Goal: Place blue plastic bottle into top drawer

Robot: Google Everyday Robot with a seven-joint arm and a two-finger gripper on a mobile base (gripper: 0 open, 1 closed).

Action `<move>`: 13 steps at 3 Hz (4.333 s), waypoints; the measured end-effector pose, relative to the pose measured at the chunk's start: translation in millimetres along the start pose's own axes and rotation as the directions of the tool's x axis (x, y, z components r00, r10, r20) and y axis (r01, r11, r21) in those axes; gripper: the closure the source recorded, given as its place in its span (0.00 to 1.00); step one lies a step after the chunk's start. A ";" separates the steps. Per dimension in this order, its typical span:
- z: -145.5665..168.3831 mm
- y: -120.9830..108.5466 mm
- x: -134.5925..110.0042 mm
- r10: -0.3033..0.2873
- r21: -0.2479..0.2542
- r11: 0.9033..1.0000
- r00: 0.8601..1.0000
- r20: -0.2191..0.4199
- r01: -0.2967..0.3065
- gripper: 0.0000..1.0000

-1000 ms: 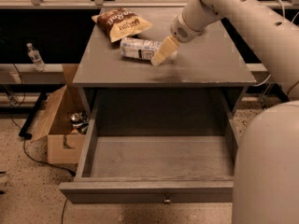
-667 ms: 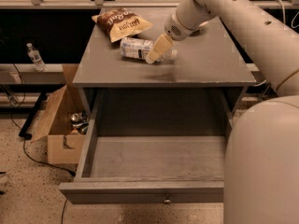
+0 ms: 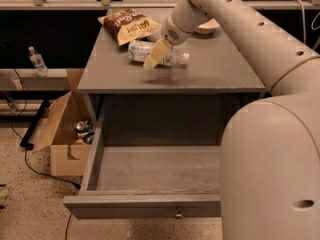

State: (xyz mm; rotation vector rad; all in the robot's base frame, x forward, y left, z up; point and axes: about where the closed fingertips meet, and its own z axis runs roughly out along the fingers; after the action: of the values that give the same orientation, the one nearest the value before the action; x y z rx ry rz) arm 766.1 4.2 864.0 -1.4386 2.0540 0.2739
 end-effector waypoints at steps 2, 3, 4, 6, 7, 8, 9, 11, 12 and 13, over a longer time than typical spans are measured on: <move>12.0 5.6 -3.6 -0.011 -0.023 1.000 1.000 -0.009 0.011 0.48; -0.7 16.9 -1.7 -0.012 -0.029 0.999 0.999 0.031 0.012 0.71; -43.5 40.9 -6.1 -0.034 -0.006 0.999 0.991 0.128 0.035 0.94; -106.2 134.2 30.2 -0.052 -0.037 0.998 0.990 0.134 0.057 1.00; -105.9 133.8 29.4 -0.053 -0.037 0.998 0.990 0.134 0.058 1.00; -90.8 160.6 40.0 -0.042 -0.075 0.996 0.993 0.110 0.051 1.00; -65.3 206.2 51.2 -0.027 -0.132 0.991 0.997 0.078 0.037 1.00; 23.0 245.9 89.0 0.069 -0.144 0.987 0.996 -0.050 -0.075 1.00; 76.5 233.9 111.1 0.189 -0.068 0.978 0.978 -0.090 -0.195 0.97; 102.6 225.9 121.1 0.254 -0.035 0.966 0.963 -0.086 -0.257 0.74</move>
Offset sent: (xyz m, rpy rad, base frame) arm -0.0080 0.0108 -0.0094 0.0386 0.0377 0.0301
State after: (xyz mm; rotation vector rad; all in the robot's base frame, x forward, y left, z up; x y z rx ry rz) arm 571.3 47.9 673.3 -1.2263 2.3157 0.3759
